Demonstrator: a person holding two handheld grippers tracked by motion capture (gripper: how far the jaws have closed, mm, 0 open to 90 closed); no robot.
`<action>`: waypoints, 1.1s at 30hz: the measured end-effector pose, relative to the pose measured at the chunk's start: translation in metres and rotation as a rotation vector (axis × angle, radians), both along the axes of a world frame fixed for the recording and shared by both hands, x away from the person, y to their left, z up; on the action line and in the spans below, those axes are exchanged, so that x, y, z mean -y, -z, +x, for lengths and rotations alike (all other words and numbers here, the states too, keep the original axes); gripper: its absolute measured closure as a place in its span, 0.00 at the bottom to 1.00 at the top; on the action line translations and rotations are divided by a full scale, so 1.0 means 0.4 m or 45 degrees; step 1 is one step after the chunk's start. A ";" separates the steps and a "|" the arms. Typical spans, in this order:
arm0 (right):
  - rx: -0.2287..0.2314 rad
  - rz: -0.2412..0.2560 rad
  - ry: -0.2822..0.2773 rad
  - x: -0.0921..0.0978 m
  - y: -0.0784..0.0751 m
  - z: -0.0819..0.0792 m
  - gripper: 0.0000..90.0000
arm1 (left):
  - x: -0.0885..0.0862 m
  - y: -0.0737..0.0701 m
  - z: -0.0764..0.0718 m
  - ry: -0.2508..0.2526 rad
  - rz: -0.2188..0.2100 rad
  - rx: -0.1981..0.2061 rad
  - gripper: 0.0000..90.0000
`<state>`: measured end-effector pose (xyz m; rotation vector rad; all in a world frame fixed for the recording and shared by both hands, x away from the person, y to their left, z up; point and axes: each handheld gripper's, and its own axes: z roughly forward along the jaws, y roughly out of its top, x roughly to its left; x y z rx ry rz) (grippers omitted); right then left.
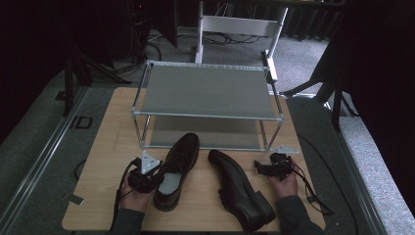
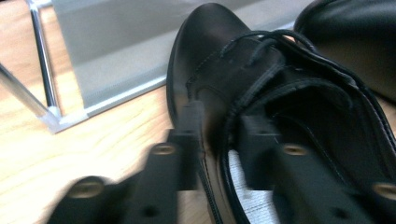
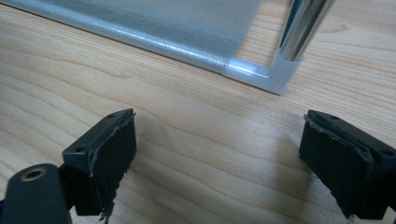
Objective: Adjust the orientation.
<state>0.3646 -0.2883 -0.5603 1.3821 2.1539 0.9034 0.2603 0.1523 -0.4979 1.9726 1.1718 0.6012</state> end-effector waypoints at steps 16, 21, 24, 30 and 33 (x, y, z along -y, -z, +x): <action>0.000 -0.001 0.000 0.000 0.000 0.000 0.12 | -0.096 -0.008 -0.023 -0.045 -0.025 0.009 0.59; 0.000 -0.001 0.000 0.000 0.000 0.000 0.12 | -0.110 0.040 -0.009 -0.022 -0.038 -0.071 0.60; 0.007 0.002 -0.003 0.000 -0.001 -0.002 0.18 | -0.104 0.065 -0.009 -0.013 0.005 -0.114 0.60; 0.027 0.012 -0.007 0.000 -0.002 -0.011 0.25 | -0.092 0.088 -0.019 0.030 0.017 -0.175 0.65; 0.026 0.015 0.013 -0.001 -0.004 -0.014 0.32 | -0.086 0.088 -0.025 0.024 0.025 -0.177 0.69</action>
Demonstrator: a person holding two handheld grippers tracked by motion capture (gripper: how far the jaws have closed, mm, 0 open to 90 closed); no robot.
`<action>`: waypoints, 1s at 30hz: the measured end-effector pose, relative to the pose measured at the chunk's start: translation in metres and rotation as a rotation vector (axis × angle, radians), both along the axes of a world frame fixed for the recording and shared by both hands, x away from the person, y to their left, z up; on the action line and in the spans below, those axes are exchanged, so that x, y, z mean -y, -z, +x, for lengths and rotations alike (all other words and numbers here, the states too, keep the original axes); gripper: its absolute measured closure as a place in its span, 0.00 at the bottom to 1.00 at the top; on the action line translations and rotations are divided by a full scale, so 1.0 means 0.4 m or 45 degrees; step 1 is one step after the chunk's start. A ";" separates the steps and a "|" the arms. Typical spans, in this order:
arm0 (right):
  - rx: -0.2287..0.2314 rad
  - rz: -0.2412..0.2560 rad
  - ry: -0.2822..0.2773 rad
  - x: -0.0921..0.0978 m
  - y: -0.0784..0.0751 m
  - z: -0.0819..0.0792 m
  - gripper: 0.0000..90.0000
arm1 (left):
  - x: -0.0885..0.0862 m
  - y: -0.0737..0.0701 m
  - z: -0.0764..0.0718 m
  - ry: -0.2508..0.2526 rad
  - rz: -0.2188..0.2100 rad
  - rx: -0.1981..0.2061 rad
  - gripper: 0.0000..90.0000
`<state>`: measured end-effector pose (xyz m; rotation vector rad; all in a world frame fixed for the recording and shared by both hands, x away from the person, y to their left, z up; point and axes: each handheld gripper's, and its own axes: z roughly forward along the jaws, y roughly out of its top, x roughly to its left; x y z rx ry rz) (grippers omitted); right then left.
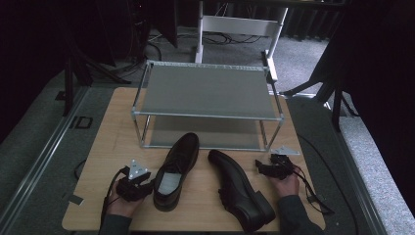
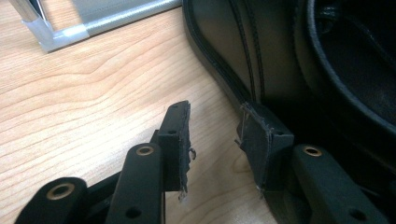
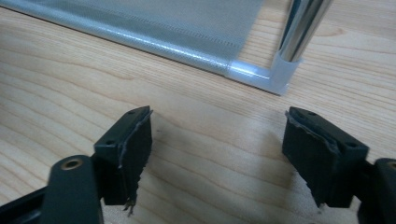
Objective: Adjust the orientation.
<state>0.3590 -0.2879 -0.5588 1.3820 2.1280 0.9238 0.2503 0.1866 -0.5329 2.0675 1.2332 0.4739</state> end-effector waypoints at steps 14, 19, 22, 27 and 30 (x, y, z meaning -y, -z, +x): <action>0.152 0.027 -0.244 -0.059 -0.189 -0.181 0.59 | 0.059 0.004 -0.019 0.168 -0.063 -0.032 0.75; 0.192 0.051 -0.323 -0.084 -0.218 -0.230 0.58 | 0.085 0.008 -0.016 0.208 -0.058 -0.033 0.72; 0.183 0.056 -0.374 -0.099 -0.223 -0.253 0.57 | 0.081 0.011 -0.011 0.203 -0.060 -0.043 0.70; 0.159 0.037 -0.404 -0.113 -0.209 -0.274 0.55 | 0.086 0.016 -0.006 0.195 -0.044 -0.045 0.70; 0.147 0.071 -0.408 -0.115 -0.200 -0.277 0.55 | 0.086 0.018 -0.003 0.194 -0.044 -0.048 0.69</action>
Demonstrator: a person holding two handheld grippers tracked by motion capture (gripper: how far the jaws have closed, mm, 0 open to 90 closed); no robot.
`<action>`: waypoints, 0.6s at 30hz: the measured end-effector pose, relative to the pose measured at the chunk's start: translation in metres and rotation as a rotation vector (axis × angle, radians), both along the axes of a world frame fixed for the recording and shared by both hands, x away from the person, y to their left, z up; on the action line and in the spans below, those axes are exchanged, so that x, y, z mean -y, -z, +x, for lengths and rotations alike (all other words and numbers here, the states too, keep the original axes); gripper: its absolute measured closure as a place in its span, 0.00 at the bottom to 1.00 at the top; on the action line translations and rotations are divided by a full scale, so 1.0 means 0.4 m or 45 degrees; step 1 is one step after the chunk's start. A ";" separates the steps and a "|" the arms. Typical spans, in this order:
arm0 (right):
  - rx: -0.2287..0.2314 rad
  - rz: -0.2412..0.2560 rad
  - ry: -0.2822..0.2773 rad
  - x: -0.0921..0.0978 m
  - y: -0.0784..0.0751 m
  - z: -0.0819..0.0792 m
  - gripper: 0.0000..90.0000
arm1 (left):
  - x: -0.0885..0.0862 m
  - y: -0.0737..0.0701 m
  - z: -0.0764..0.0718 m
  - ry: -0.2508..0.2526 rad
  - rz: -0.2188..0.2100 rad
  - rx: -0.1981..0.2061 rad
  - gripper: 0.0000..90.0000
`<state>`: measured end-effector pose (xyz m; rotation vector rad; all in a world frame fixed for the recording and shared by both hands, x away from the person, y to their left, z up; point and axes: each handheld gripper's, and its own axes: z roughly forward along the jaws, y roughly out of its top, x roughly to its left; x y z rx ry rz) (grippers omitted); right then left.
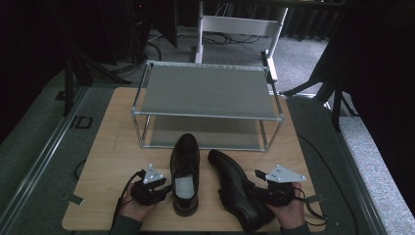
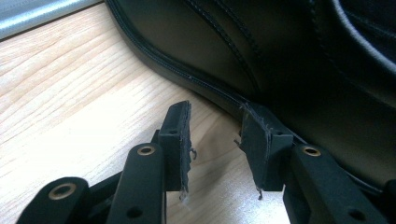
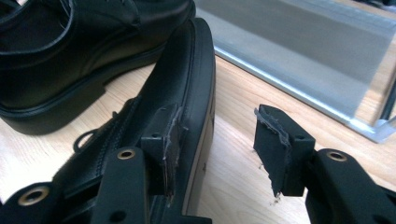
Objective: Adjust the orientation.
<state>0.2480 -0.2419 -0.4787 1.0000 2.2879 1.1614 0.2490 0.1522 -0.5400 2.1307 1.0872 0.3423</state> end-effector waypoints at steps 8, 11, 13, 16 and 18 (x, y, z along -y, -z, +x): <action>-0.032 0.007 -0.012 0.001 0.008 -0.002 0.56 | 0.000 0.000 0.000 -0.003 0.001 0.000 0.69; -0.038 0.014 -0.017 0.003 0.008 0.000 0.56 | 0.000 0.000 0.000 -0.004 0.000 0.001 0.68; -0.047 0.024 -0.029 0.007 0.008 0.004 0.59 | -0.001 0.001 0.000 -0.008 -0.002 0.001 0.67; -0.048 0.024 -0.024 0.016 0.005 0.009 0.63 | 0.000 0.001 -0.001 -0.010 0.001 0.005 0.67; -0.044 0.025 0.006 0.024 0.002 0.013 0.65 | 0.000 0.001 -0.001 -0.012 0.000 0.005 0.67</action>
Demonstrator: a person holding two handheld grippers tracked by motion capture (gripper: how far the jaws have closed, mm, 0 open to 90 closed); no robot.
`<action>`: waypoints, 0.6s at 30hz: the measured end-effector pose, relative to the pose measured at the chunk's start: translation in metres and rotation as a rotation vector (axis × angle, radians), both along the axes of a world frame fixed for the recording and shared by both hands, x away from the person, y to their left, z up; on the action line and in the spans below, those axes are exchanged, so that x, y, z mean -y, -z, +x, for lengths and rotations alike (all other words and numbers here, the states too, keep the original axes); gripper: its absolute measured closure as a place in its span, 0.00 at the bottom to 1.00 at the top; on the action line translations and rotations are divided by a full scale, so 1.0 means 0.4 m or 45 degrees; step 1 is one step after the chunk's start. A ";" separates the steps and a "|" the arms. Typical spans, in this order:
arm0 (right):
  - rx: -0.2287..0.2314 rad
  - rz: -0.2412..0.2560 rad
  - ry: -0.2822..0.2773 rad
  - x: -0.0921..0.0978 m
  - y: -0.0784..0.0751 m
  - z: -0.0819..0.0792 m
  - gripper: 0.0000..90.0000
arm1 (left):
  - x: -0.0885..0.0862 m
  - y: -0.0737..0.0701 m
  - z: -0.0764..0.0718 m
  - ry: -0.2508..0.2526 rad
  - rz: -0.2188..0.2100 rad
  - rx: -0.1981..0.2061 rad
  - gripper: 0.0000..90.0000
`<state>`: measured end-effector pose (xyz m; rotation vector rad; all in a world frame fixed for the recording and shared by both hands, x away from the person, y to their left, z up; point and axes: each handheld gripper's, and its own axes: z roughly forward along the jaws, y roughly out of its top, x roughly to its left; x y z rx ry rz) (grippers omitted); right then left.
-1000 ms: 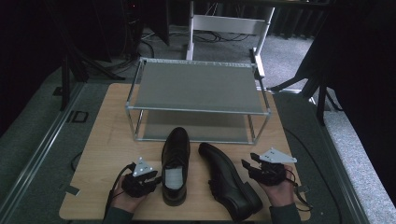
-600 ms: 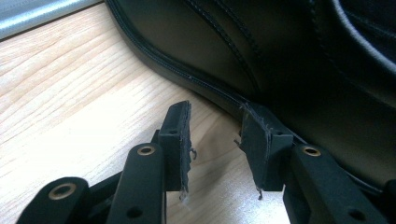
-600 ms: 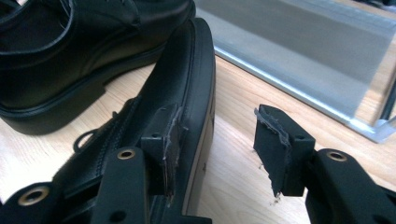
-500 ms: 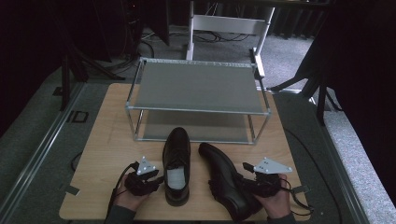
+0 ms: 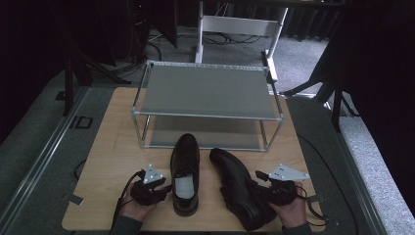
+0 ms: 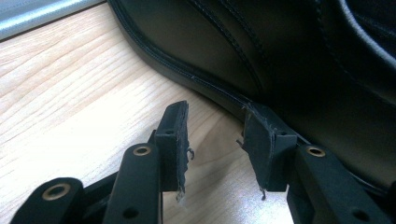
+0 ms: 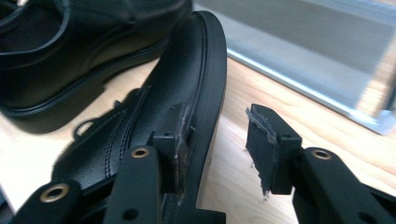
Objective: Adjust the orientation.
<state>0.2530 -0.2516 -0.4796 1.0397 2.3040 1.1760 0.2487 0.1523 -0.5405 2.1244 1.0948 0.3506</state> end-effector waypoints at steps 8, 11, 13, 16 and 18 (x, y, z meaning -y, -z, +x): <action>0.004 -0.025 0.062 0.039 -0.001 0.031 0.77 | -0.001 0.001 0.001 0.003 -0.005 -0.001 0.67; -0.005 -0.051 0.108 0.052 0.005 0.045 0.79 | -0.002 0.002 0.002 0.001 -0.005 -0.003 0.66; -0.020 -0.053 0.115 0.061 0.008 0.055 0.79 | -0.002 0.002 0.002 0.001 -0.008 -0.002 0.66; -0.042 -0.076 0.133 0.074 0.015 0.075 0.80 | -0.003 0.003 0.003 0.001 -0.013 -0.001 0.66; -0.064 -0.088 0.154 0.086 0.025 0.090 0.81 | -0.004 0.004 0.003 0.003 -0.015 -0.001 0.65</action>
